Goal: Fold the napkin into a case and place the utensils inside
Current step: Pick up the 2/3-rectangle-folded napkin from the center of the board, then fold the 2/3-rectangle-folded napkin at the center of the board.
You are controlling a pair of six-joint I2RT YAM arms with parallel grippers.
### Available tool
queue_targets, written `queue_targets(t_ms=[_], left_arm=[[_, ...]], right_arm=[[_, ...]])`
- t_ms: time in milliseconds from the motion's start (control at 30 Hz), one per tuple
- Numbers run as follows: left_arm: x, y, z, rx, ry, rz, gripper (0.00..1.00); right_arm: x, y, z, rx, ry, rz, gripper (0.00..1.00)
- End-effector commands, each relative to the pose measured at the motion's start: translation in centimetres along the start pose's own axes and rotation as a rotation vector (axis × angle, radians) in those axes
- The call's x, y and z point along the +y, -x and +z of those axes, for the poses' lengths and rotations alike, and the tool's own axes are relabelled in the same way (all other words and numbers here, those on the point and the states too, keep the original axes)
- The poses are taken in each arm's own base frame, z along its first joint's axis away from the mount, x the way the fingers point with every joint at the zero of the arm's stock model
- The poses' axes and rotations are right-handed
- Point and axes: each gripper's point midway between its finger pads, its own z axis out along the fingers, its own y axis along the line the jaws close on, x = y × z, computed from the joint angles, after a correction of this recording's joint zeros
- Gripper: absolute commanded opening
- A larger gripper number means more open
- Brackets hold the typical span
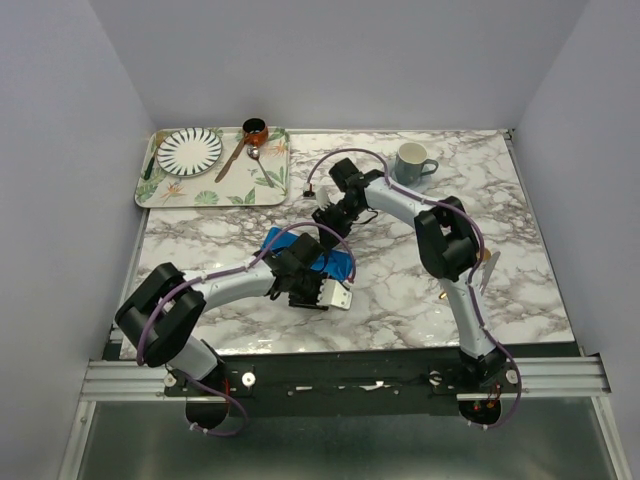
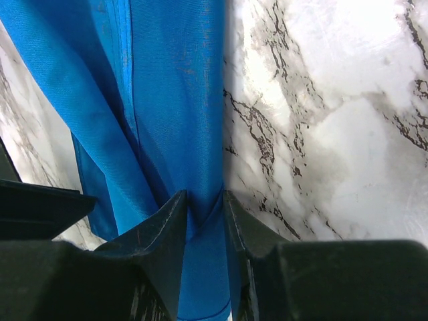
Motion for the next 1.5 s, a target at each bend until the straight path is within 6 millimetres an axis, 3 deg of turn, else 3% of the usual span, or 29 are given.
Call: queue_targets(t_ms=[0,67,200,300,433,600,833,1067,1100,1233,1467], left_arm=[[-0.2,-0.9,0.1,0.048,-0.027,0.026,0.4],[0.1,-0.7,0.5,0.047,-0.034,0.01,0.35],[0.3,-0.3,0.9,0.037,-0.046,-0.012,0.12],[0.7,0.6,0.6,0.011,-0.038,-0.045,0.0],[1.6,3.1,-0.9,-0.087,-0.044,-0.098,0.0],[2.1,3.3,-2.4,-0.13,-0.102,-0.215,0.0],[3.9,3.8,-2.9,-0.189,-0.194,-0.371,0.0],[6.1,2.9,-2.9,-0.236,-0.281,-0.6,0.0],[6.4,2.9,-2.9,-0.24,-0.292,-0.629,0.0],[8.4,2.5,-2.5,-0.27,-0.323,-0.743,0.0],[9.7,2.6,-1.8,-0.315,-0.415,-0.916,0.0]], right_arm=[[0.0,-2.4,1.5,0.072,-0.004,0.01,0.36],[0.3,-2.5,1.6,0.077,0.004,0.001,0.37],[1.1,-3.1,1.6,0.088,0.027,-0.009,0.36],[1.9,-3.8,1.8,0.099,0.046,-0.015,0.36],[2.3,-3.0,1.0,0.076,0.045,-0.011,0.38],[1.7,-0.4,-1.5,0.004,0.021,0.036,0.52],[1.7,1.1,-5.0,-0.061,0.025,0.105,0.53],[2.0,-1.2,-8.1,-0.122,0.06,0.238,0.49],[2.3,-2.8,-7.7,-0.103,0.066,0.259,0.48],[4.0,-3.9,-8.1,-0.127,0.102,0.228,0.46],[4.4,-3.1,-8.0,-0.196,0.102,0.175,0.46]])
